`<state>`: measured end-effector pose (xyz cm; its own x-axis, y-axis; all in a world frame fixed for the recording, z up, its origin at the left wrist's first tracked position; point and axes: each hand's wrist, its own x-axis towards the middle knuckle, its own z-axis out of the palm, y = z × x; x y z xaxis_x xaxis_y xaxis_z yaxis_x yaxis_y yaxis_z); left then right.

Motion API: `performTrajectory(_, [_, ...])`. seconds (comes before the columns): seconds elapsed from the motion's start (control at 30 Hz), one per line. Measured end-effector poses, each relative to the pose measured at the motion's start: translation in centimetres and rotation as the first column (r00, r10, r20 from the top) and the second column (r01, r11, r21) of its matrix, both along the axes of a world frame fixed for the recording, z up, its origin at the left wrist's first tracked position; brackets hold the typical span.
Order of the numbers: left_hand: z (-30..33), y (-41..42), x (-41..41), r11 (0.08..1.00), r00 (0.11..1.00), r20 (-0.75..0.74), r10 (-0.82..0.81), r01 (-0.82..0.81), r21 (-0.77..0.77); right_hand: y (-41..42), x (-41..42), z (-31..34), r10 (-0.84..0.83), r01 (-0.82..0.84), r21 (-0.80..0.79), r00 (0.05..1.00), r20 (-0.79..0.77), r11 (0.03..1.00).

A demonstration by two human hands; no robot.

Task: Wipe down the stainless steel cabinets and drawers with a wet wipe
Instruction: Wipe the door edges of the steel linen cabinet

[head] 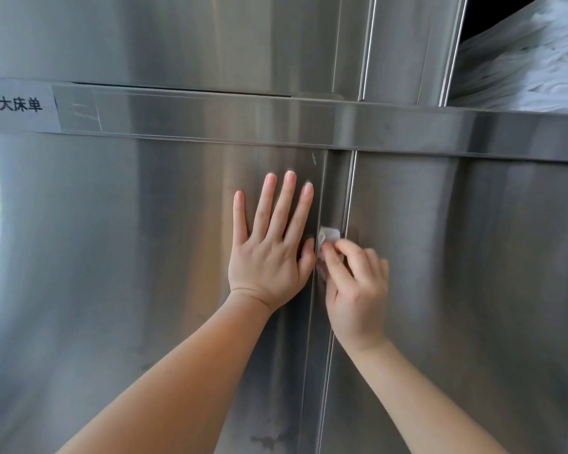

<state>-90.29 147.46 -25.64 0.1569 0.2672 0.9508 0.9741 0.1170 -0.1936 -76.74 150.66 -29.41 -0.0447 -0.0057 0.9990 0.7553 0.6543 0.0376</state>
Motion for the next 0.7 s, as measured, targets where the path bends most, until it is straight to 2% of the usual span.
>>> performTrajectory(0.1, [0.0, 0.1, -0.1, 1.000, 1.000, -0.004, 0.001, -0.001, 0.001, 0.3, -0.1, 2.5, -0.002, 0.002, 0.042, 1.000, 0.001, 0.999])
performTrajectory(0.23, [-0.1, 0.0, 0.0, 1.000, 1.000, -0.007, 0.003, -0.003, 0.012, 0.8, -1.0, 7.5, 0.012, -0.001, 0.091, 0.994, -0.113, 0.996])
performTrajectory(0.3, [-0.1, 0.0, 0.0, 1.000, 1.000, -0.009, -0.002, 0.002, 0.011, 0.8, -1.1, 6.2, 0.027, -0.016, 0.093, 0.992, -0.122, 0.996])
performTrajectory(0.47, [-0.1, 0.1, -0.1, 1.000, 1.000, 0.001, 0.006, -0.006, 0.003, -0.3, -0.3, -1.4, 0.001, -0.001, -0.021, 0.999, -0.039, 1.000])
performTrajectory(0.53, [-0.1, 0.2, 0.0, 1.000, 1.000, -0.003, 0.008, -0.008, 0.011, -0.3, -0.4, 0.9, 0.014, -0.014, 0.006, 0.999, -0.042, 1.000])
performTrajectory(0.63, [-0.1, 0.2, -0.1, 1.000, 1.000, -0.014, 0.008, -0.008, 0.027, -0.1, -1.2, 7.0, 0.029, -0.021, 0.064, 0.990, -0.136, 0.998])
performTrajectory(0.7, [-0.1, 0.2, -0.1, 1.000, 1.000, -0.015, 0.007, -0.007, 0.026, 0.0, -1.7, 8.8, 0.023, -0.014, 0.055, 0.984, -0.175, 0.998])
